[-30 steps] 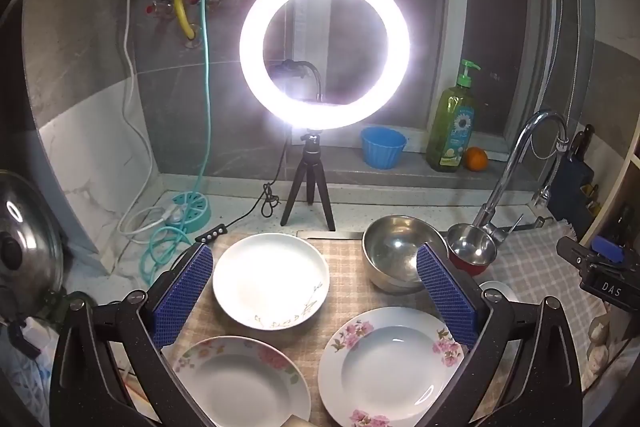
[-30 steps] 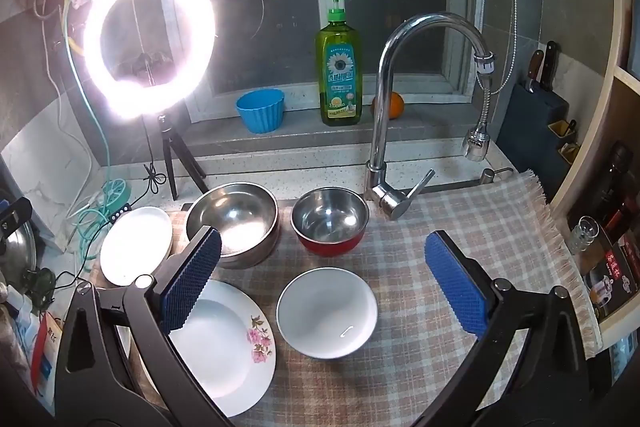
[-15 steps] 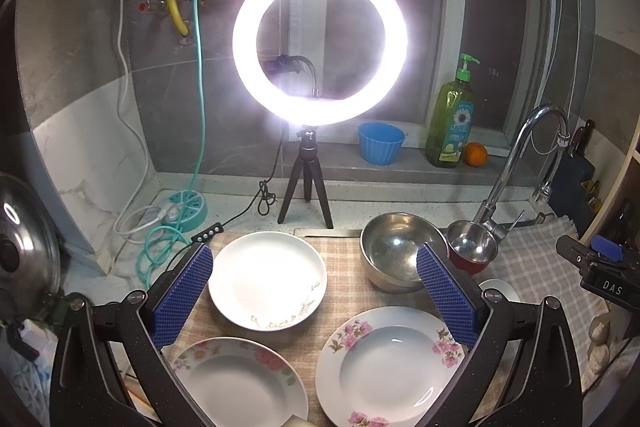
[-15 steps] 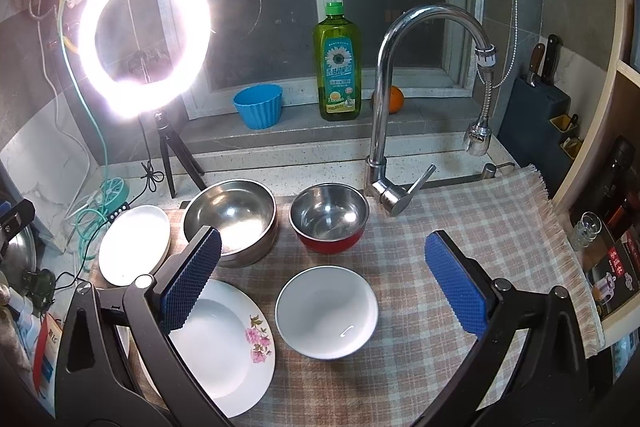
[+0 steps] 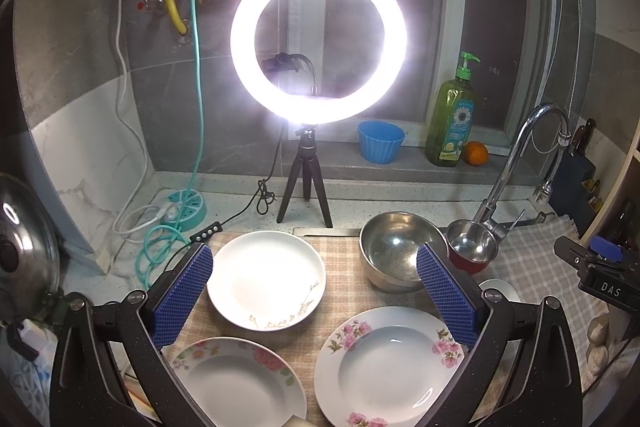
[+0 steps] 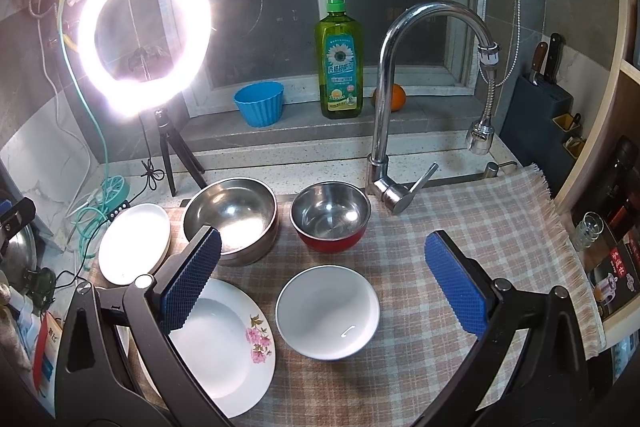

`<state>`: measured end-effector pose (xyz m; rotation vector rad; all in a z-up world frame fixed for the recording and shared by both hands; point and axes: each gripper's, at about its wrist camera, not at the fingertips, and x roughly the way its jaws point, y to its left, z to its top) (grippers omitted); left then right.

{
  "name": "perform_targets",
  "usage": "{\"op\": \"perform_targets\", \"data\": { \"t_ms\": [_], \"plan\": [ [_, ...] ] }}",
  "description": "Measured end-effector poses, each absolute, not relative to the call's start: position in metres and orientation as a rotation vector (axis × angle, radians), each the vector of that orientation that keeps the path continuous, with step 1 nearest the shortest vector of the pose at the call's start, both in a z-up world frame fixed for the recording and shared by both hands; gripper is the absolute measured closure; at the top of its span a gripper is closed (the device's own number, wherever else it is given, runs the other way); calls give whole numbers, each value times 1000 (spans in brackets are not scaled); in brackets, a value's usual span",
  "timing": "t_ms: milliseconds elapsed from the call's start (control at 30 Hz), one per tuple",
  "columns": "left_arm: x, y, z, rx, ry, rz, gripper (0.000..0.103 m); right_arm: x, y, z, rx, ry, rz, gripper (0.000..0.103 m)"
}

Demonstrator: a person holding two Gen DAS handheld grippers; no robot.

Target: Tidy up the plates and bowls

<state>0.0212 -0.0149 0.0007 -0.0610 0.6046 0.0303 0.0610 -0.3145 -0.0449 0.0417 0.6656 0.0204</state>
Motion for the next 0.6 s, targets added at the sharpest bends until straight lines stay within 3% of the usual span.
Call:
{"op": "perform_targets", "data": {
  "t_ms": [600],
  "plan": [
    [22,-20,1,-52,605,20,2,60,-315,-44,40,672,21,0]
  ]
}}
